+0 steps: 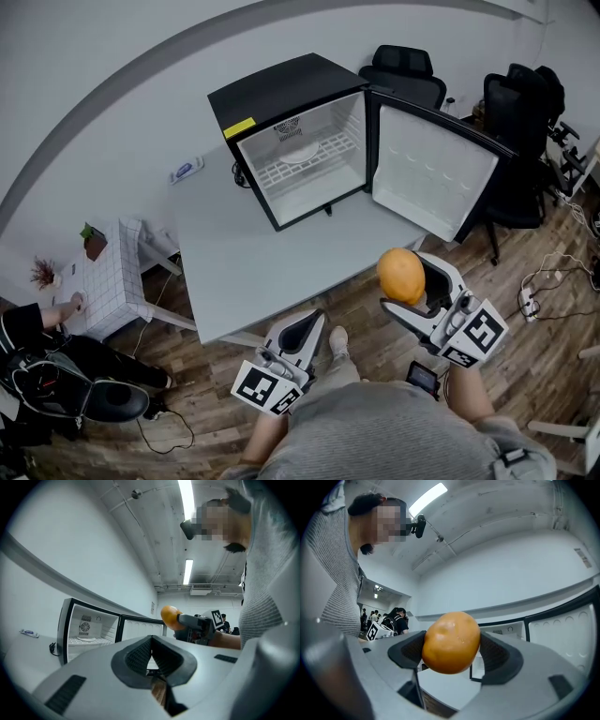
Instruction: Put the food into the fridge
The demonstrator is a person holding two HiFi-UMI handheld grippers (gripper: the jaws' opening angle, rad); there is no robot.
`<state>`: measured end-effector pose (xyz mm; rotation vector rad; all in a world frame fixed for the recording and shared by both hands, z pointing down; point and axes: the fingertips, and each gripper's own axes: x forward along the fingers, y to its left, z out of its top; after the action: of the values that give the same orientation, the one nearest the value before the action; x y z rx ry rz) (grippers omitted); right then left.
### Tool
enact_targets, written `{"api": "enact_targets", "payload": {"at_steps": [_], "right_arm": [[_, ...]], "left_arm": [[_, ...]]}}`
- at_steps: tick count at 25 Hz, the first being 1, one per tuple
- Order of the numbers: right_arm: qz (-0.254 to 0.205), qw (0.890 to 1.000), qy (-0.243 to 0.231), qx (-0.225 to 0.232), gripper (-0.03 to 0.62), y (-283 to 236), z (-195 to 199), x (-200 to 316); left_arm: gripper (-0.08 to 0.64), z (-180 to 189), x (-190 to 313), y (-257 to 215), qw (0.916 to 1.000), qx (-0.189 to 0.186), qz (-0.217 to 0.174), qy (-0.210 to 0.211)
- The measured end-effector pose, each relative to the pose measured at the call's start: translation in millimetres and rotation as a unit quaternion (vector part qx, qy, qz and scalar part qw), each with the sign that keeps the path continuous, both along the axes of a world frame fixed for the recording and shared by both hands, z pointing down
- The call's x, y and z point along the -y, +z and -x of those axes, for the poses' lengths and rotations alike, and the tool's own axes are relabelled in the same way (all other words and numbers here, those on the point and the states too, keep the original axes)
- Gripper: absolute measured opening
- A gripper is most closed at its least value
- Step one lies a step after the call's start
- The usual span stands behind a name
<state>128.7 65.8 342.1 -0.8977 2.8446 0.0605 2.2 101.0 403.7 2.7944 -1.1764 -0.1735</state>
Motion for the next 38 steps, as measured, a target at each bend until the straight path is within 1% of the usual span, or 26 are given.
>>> {"api": "enact_targets", "payload": {"at_steps": [11, 16, 23, 29, 33, 38], "right_arm": [[-0.008, 1.000, -0.006, -0.012, 0.357, -11.6, 29.9, 102.6], [-0.004, 1.000, -0.012, -0.017, 0.357, -11.1, 40.9, 139.4], [0.004, 1.000, -0.017, -0.018, 0.357, -8.4, 62.0, 187.2], [-0.005, 1.000, -0.021, -0.017, 0.357, -9.4, 84.0, 218.8], [-0.005, 1.000, -0.022, -0.018, 0.357, -5.2, 97.5, 235.3], [0.004, 0.999, -0.029, -0.016, 0.357, 3.3, 112.3, 252.0]], "left_arm": [[0.011, 22.8, 114.2, -12.1, 0.9998, -0.007, -0.017, 0.003], [0.011, 30.4, 155.1, -16.7, 0.9997, -0.008, -0.023, 0.001], [0.011, 51.2, 196.6, -18.9, 0.9996, 0.002, -0.027, -0.006], [0.011, 69.9, 228.2, -25.8, 0.9989, 0.003, -0.045, -0.010], [0.011, 79.6, 240.7, -28.5, 0.9983, 0.009, -0.057, -0.010], [0.011, 87.2, 248.7, -24.5, 0.9982, 0.012, -0.058, -0.012]]}}
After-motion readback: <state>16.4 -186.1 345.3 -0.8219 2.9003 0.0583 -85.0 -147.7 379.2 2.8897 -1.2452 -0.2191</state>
